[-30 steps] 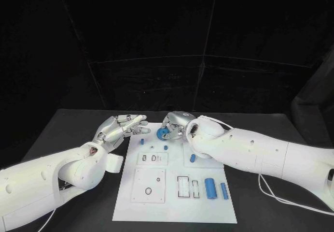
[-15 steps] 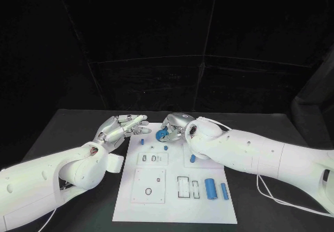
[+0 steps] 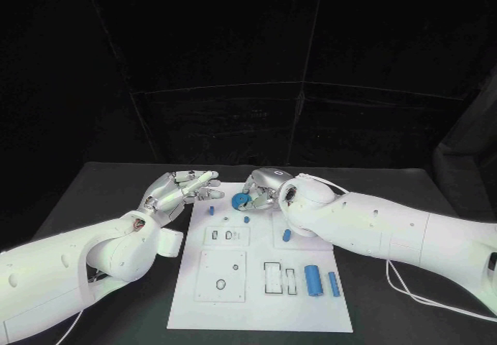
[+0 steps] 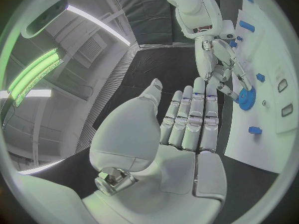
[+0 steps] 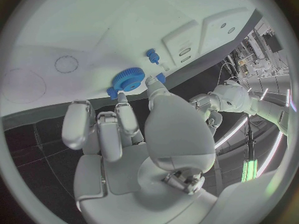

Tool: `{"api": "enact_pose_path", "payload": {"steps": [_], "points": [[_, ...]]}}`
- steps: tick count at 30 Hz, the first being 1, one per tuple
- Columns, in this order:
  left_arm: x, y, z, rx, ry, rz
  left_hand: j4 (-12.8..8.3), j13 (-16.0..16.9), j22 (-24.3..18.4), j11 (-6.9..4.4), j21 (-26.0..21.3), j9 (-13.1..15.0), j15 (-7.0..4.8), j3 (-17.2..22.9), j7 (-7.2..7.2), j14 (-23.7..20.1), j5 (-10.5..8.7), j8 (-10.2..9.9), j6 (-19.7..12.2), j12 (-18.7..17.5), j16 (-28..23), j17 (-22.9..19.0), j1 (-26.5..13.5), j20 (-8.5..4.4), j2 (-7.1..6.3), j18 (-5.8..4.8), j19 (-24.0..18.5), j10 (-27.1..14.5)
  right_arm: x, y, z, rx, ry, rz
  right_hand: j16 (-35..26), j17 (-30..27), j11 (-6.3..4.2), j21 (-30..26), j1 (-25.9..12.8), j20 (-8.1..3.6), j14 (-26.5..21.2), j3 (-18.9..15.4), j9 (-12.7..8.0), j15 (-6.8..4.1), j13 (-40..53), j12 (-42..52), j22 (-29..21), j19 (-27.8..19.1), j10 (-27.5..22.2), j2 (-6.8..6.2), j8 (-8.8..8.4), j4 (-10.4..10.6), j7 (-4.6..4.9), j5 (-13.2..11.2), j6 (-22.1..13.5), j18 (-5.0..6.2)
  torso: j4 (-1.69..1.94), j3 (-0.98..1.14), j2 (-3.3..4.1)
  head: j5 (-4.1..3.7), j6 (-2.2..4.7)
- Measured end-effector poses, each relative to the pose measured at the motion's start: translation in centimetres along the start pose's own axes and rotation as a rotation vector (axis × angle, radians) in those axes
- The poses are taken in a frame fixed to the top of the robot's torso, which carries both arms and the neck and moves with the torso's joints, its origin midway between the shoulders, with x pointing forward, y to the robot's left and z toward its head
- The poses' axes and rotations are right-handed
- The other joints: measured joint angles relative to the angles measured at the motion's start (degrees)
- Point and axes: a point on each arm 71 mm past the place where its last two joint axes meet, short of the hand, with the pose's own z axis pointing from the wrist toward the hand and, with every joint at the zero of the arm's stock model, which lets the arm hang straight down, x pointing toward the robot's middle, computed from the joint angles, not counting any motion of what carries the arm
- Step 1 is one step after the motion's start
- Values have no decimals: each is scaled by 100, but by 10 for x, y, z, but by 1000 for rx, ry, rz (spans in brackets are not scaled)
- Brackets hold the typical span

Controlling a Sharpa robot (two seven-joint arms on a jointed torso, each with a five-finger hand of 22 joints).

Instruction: Assemble the parts on the task board

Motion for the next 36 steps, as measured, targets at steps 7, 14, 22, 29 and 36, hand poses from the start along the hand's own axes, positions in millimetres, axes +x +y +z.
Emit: {"api": "enact_pose_path", "payload": {"steps": [7,14,22,29,36], "points": [[-3,-1,-2,-1,-6,3,-16,-5,-8,0,-38,0,0,-16,0,0,0,0,0,0,0,6,0,0,0,0,0,0,-19,-34,-30,-20,-100,93,0,4,-28,0,320,0,0,60,0,0,54,31,22,0,29,186,50,-140,-16,306,76,0,-31,7,-9,-13,20],[-6,-1,-3,-1,-10,5,-16,-5,-8,0,-39,0,0,-16,0,0,0,0,0,-14,0,6,0,0,0,0,0,0,-37,-93,-65,19,-123,181,22,4,-28,21,714,-22,0,128,-2,0,-4,9,35,22,29,176,50,-446,-36,306,97,0,-116,17,-24,-18,55],[-6,-1,-1,-1,-13,7,-16,-4,-7,0,-39,0,0,-16,0,0,0,0,0,-23,0,6,0,0,0,0,0,0,-48,-134,-89,42,-123,209,22,3,-28,21,795,-22,0,82,-7,0,-30,-24,43,22,29,94,50,-524,-36,306,96,0,-198,56,-21,-90,90],[-6,1,1,-1,-13,8,-31,-4,-7,0,-39,0,0,0,0,0,0,0,0,-23,0,10,0,0,0,0,0,0,-50,-155,-99,59,-108,220,22,3,-49,21,822,-22,0,82,-7,0,-42,-25,42,22,8,113,50,-556,-36,306,96,0,-209,69,-10,-160,80],[-7,2,2,-2,-17,10,-31,-4,-12,0,-39,0,0,0,0,0,0,0,0,-23,0,10,0,0,0,0,0,0,-47,-164,-102,69,-81,232,22,3,-49,21,854,-22,0,82,-7,0,-52,-25,42,22,8,81,50,-556,-36,306,96,0,-209,69,-7,-170,43]]}}
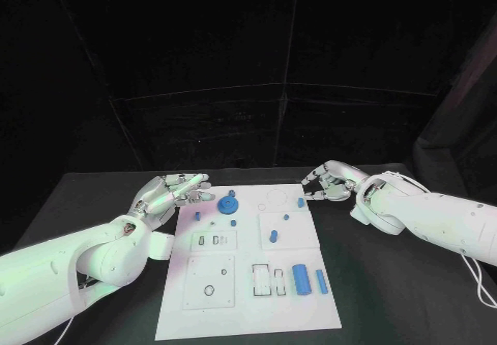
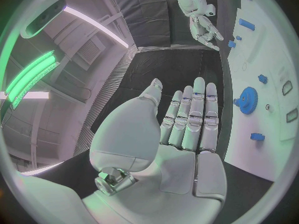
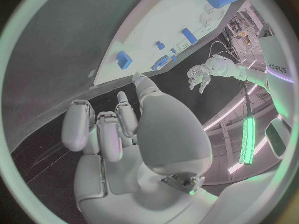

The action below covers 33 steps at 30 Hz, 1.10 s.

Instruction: Assemble the parts on the task board

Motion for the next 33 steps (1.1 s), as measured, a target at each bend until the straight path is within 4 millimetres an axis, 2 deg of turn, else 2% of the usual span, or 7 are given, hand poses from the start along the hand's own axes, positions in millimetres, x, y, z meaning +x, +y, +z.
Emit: {"api": "enact_pose_path", "payload": {"steps": [15,25,30,33], "points": [[-1,2,1,-3,-2,2,0,1,1,0,0,0,0,0,0,0,0,0,0,0,-23,-1,0,20,0,0,20,0,23,-8,-1,23,61,25,0,-1,22,0,0,0,0,-32,-6,0,-41,-49,-23,0,-21,0,0,-32,0,0,0,0,8,-18,-9,-14,-68],[-2,2,1,-4,-4,3,-16,1,1,0,0,0,0,-16,0,0,0,0,0,0,-23,-2,0,20,0,0,20,0,32,-8,1,26,77,32,0,-1,22,0,0,0,0,-32,-5,0,-37,-49,-23,0,-21,0,0,-32,0,-39,0,0,10,-18,-12,8,-87],[-2,2,1,-5,-4,3,-16,1,2,0,0,0,0,-16,0,0,0,0,0,0,-23,-2,0,20,0,0,20,0,33,-9,4,30,78,32,0,-2,22,0,14,0,0,-32,5,0,-1,-49,-19,0,-21,125,0,-32,1,-196,105,0,10,-16,-13,0,-87],[-2,2,1,-5,-3,3,-16,1,2,0,0,0,0,-16,0,0,0,0,0,0,-23,-2,0,20,0,-1,20,0,34,-8,5,30,79,31,-1,-2,0,0,74,0,22,0,6,-22,23,-43,-11,0,1,182,35,-63,-34,-315,172,0,10,-15,-13,-3,-96]]}}
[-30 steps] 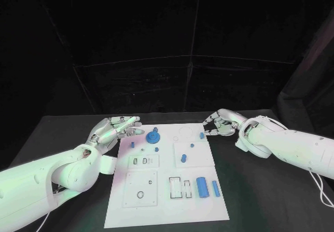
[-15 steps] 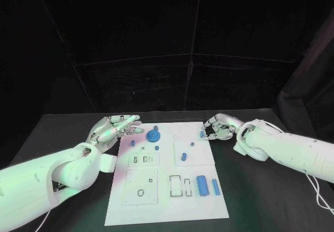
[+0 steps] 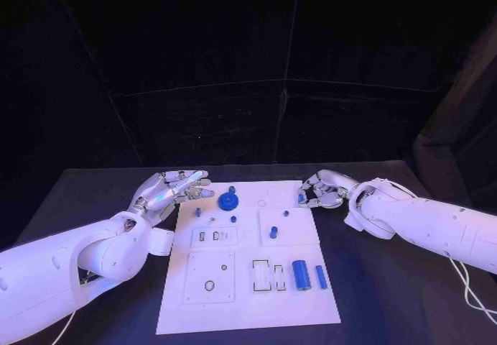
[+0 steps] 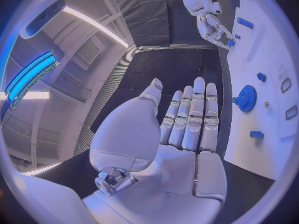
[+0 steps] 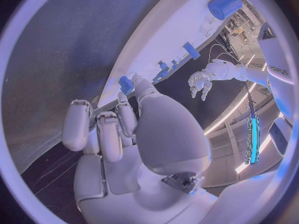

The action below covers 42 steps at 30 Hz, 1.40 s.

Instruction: Assemble the parts on the task board

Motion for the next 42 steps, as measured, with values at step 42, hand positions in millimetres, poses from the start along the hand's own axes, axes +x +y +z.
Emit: {"api": "enact_pose_path", "payload": {"steps": [42], "points": [[0,-2,-3,-2,3,-1,1,1,-8,0,0,0,0,0,0,0,0,-23,0,0,0,9,0,0,0,0,0,0,26,94,0,-103,-33,33,28,4,-192,25,180,-134,-12,747,0,-154,114,-40,77,51,48,439,147,-377,-192,-651,699,-91,-7,-36,-31,64,-15]]}}
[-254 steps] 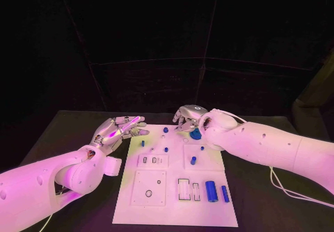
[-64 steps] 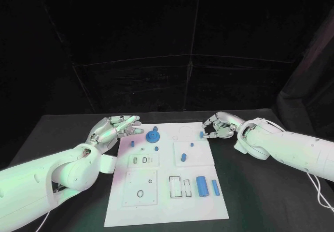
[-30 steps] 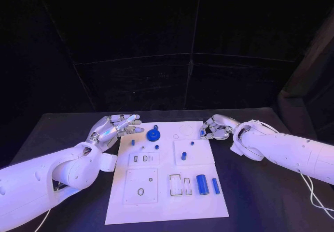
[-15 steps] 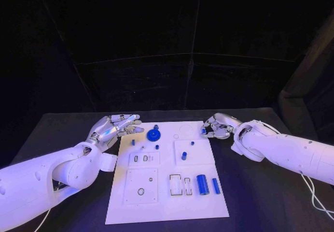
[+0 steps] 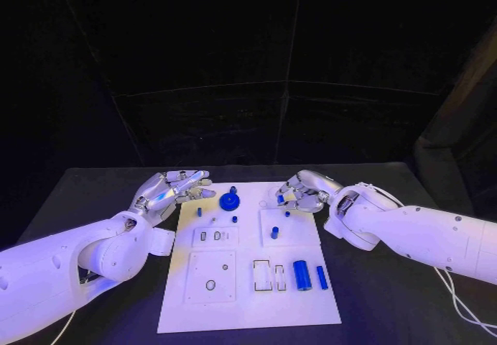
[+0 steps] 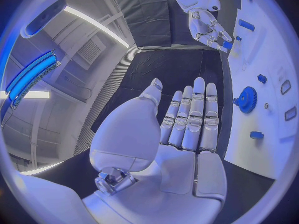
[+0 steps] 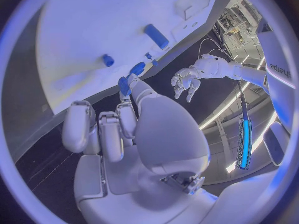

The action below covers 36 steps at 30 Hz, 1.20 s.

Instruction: Assemble the parts on the task board

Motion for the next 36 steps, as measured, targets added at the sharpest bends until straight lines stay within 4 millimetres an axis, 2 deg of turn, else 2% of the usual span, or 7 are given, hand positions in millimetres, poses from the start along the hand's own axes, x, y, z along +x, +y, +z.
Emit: {"api": "enact_pose_path", "payload": {"steps": [8,15,19,26,36], "points": [[-7,-2,3,5,-16,12,0,0,0,0,0,0,0,0,0,0,0,0,0,0,0,0,20,0,20,-1,0,0,31,53,20,-57,43,11,0,0,-1,0,-8,0,0,40,-16,0,0,-28,0,0,-41,7,-33,5,1,-19,-12,0,28,-36,-12,104,-97],[-11,-1,5,6,-28,18,0,0,1,0,0,0,0,0,0,0,0,0,0,0,0,-1,20,0,20,0,0,0,52,81,33,-76,81,-7,0,-1,-1,0,-8,0,0,59,-16,1,0,-66,-1,0,-40,6,-50,-12,21,-20,6,0,44,-60,-16,190,-168],[-12,-1,6,6,-30,18,-16,0,1,0,0,0,0,-17,0,0,0,0,0,0,0,6,20,0,20,0,0,0,63,90,39,-74,101,-20,0,-1,20,0,-25,0,0,65,-15,1,-16,-68,-1,0,-61,-12,-31,-18,23,-20,4,1,41,-64,-18,236,-194],[-11,-1,7,7,-30,16,-16,0,1,0,0,0,0,-16,0,0,0,0,0,0,0,6,20,0,20,0,0,0,77,93,47,-59,125,-50,0,-1,20,0,-31,0,0,76,-7,1,-82,-72,-1,0,-61,-18,-27,-29,35,-21,-8,1,42,-69,-19,304,-231],[-12,-1,7,7,-34,16,-16,0,1,0,0,0,0,-16,0,0,0,0,0,0,0,5,20,0,20,0,0,0,93,97,47,-63,165,-78,0,-2,20,0,-50,1,0,91,-7,1,-165,-72,-1,0,-61,-38,-30,-14,29,-41,-3,1,32,-58,-19,396,-307]]}}
